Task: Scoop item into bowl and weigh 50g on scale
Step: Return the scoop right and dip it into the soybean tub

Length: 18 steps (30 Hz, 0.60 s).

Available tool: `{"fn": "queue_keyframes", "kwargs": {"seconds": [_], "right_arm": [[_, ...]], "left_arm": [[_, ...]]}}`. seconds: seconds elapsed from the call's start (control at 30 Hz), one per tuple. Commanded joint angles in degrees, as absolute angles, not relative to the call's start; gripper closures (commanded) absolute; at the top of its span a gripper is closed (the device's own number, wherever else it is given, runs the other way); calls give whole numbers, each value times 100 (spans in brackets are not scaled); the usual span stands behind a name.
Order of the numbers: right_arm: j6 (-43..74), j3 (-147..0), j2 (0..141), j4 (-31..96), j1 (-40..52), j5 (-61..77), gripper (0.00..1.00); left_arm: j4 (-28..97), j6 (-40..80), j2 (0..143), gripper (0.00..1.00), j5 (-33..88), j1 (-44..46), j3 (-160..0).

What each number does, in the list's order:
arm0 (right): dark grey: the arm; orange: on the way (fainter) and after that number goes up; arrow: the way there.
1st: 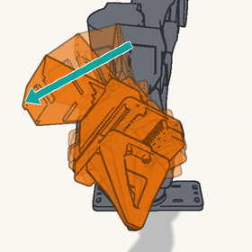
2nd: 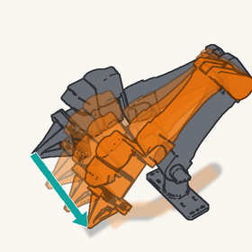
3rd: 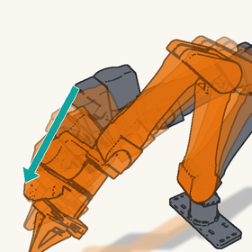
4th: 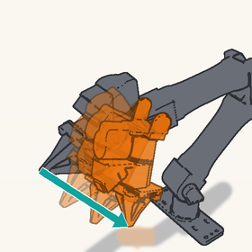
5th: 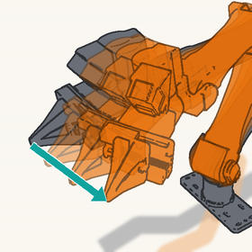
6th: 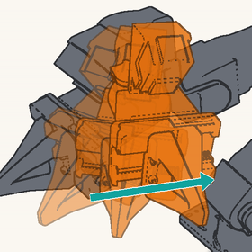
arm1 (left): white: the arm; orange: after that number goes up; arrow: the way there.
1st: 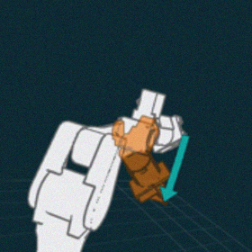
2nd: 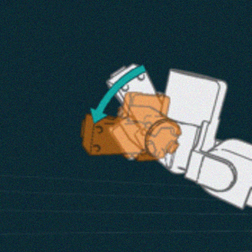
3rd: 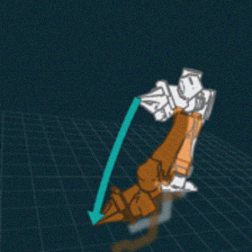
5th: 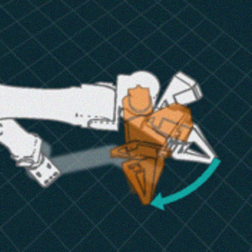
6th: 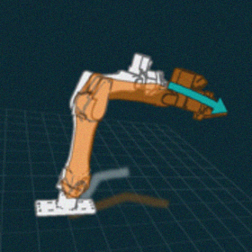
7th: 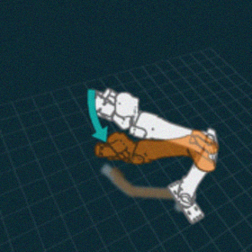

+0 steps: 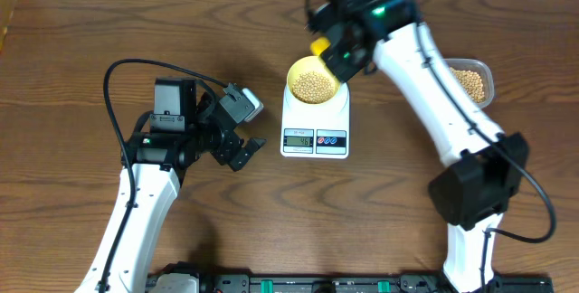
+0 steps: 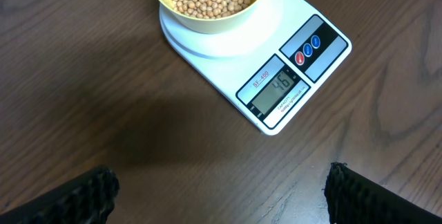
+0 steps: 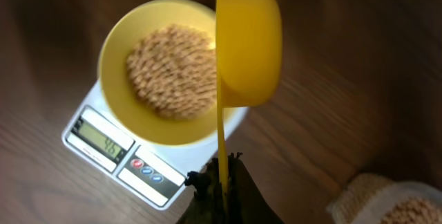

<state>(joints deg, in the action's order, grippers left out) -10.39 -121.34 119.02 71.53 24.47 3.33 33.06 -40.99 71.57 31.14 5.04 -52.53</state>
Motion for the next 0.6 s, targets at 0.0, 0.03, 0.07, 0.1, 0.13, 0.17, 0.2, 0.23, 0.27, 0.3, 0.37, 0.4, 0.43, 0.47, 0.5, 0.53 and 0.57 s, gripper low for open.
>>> {"fn": "queue_keyframes", "kwargs": {"seconds": [0.0, 0.03, 0.07, 0.1, 0.13, 0.17, 0.2, 0.23, 0.27, 0.3, 0.37, 0.4, 0.43, 0.47, 0.5, 0.53, 0.57], "right_arm": [[-510, -12433, 11360, 7269, 1918, 808, 99], [-502, -12451, 11271, 7343, 1747, 838, 99], [-464, -12451, 11190, 7428, 1586, 834, 99], [-451, -12451, 11124, 7524, 1441, 834, 99], [-447, -12451, 11061, 7653, 1269, 834, 99], [-423, -12451, 11002, 7802, 1087, 834, 99], [-405, -12451, 10962, 7959, 908, 834, 99], [-405, -12451, 10932, 8167, 694, 834, 99], [-408, -12449, 10927, 8322, 543, 825, 99], [-408, -12449, 10930, 8503, 360, 821, 99], [-410, -12414, 10956, 8788, 12, 808, 99], [-416, -12368, 10967, 8860, -137, 803, 99], [-436, -12320, 10978, 8899, -270, 805, 99], [-484, -12258, 10991, 8908, -401, 808, 99], [-543, -12210, 11008, 8892, -471, 805, 99], [-646, -12158, 11028, 8886, -537, 805, 99], [-746, -12101, 11069, 8871, -585, 797, 99]], "left_arm": [[3321, -4198, 7192, 2, 3081, 489, -5266], [3321, -4198, 7192, 2, 3081, 489, -5266], [3321, -4198, 7192, 3, 3081, 489, -5266], [3321, -4198, 7192, 2, 3081, 489, -5266], [3321, -4198, 7192, 2, 3081, 489, -5266], [3321, -4198, 7192, 2, 3081, 489, -5266], [3321, -4198, 7192, 2, 3081, 489, -5266], [3321, -4198, 7192, 3, 3081, 489, -5266], [3321, -4198, 7192, 2, 3081, 489, -5266], [3321, -4198, 7192, 2, 3081, 489, -5266], [3321, -4198, 7192, 3, 3081, 489, -5266], [3321, -4198, 7192, 2, 3081, 489, -5266], [3321, -4198, 7192, 2, 3081, 489, -5266], [3321, -4198, 7192, 3, 3081, 489, -5266], [3321, -4198, 7192, 2, 3081, 489, -5266], [3321, -4198, 7192, 2, 3081, 489, -5266], [3321, -4198, 7192, 2, 3081, 489, -5266]]}}
